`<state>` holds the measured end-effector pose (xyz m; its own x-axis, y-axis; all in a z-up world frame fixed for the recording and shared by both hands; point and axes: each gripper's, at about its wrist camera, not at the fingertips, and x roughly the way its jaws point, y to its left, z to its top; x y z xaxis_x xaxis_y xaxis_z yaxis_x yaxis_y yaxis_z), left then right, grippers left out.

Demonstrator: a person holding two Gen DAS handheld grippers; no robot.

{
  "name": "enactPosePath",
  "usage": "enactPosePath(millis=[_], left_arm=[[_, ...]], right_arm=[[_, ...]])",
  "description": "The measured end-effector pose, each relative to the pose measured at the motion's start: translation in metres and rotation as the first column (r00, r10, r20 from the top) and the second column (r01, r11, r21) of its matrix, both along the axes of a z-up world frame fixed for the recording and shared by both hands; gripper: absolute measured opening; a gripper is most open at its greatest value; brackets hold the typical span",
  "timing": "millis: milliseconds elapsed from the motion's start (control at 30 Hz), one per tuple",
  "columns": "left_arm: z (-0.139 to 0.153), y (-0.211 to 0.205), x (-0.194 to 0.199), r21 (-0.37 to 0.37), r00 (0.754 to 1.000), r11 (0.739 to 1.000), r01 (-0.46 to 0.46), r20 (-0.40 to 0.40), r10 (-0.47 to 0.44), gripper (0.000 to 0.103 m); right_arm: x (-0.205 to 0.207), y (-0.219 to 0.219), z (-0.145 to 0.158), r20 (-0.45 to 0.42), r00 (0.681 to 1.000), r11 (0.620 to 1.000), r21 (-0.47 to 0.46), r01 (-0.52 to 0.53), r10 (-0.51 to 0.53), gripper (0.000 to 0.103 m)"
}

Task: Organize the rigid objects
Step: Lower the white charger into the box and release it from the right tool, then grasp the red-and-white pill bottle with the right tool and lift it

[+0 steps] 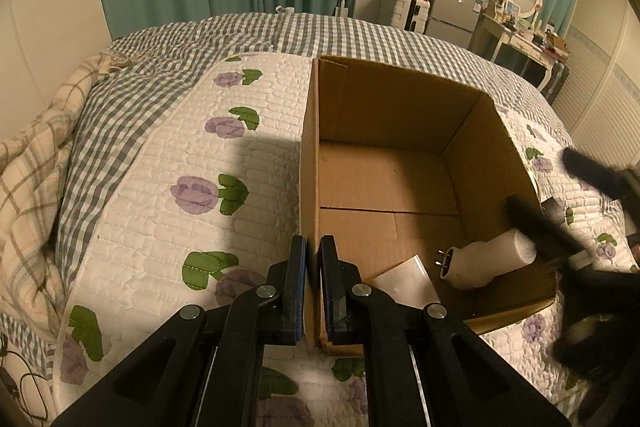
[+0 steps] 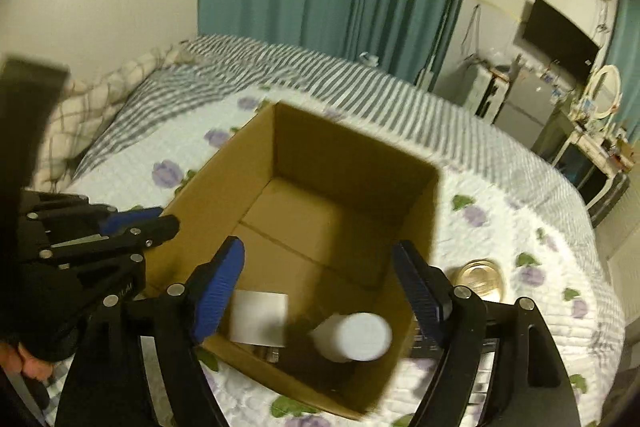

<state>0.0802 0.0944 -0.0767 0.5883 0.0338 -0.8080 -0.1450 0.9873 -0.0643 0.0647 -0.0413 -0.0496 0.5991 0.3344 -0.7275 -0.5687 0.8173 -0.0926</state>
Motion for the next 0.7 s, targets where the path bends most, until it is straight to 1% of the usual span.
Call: enactPosePath(millis=[100, 200, 267, 367, 400, 500, 533, 600, 700], left_arm=[[0.000, -0.001, 0.000, 0.008, 1.000, 1.000, -0.001, -0.001, 0.001, 0.007], [0.000, -0.002, 0.000, 0.016, 1.000, 1.000, -0.003, -0.003, 0.003, 0.007], [0.000, -0.003, 0.001, 0.021, 1.000, 1.000, -0.003, -0.003, 0.003, 0.007], [-0.001, -0.003, 0.001, 0.024, 1.000, 1.000, -0.006, -0.003, 0.006, 0.007], [-0.001, -0.003, 0.001, 0.025, 1.000, 1.000, -0.007, -0.004, 0.007, 0.007], [-0.002, -0.003, 0.000, 0.028, 1.000, 1.000, -0.007, -0.008, 0.007, 0.007], [-0.002, -0.003, 0.000, 0.029, 1.000, 1.000, -0.007, -0.009, 0.007, 0.007], [-0.002, -0.004, 0.000, 0.031, 1.000, 0.999, -0.006, -0.011, 0.007, 0.007], [-0.002, -0.004, 0.000, 0.032, 1.000, 0.999, -0.006, -0.011, 0.007, 0.007]], right_arm=[[0.002, -0.023, 0.015, 0.027, 0.999, 0.999, 0.015, 0.045, -0.045, 0.079], [0.006, -0.059, 0.028, 0.043, 0.991, 0.992, 0.023, 0.123, -0.124, 0.079], [0.010, -0.090, 0.032, 0.061, 0.978, 0.980, 0.016, 0.199, -0.200, 0.079], [0.015, -0.127, 0.031, 0.063, 0.955, 0.957, 0.013, 0.291, -0.291, 0.079], [0.017, -0.142, 0.025, 0.056, 0.941, 0.943, 0.007, 0.333, -0.333, 0.079], [0.019, -0.162, 0.003, 0.032, 0.921, 0.920, -0.043, 0.389, -0.388, 0.079], [0.019, -0.166, -0.008, 0.016, 0.916, 0.913, -0.064, 0.402, -0.402, 0.079], [0.017, -0.172, -0.032, -0.031, 0.909, 0.907, -0.086, 0.412, -0.416, 0.079], [0.012, -0.175, -0.058, -0.102, 0.899, 0.905, -0.085, 0.418, -0.425, 0.079]])
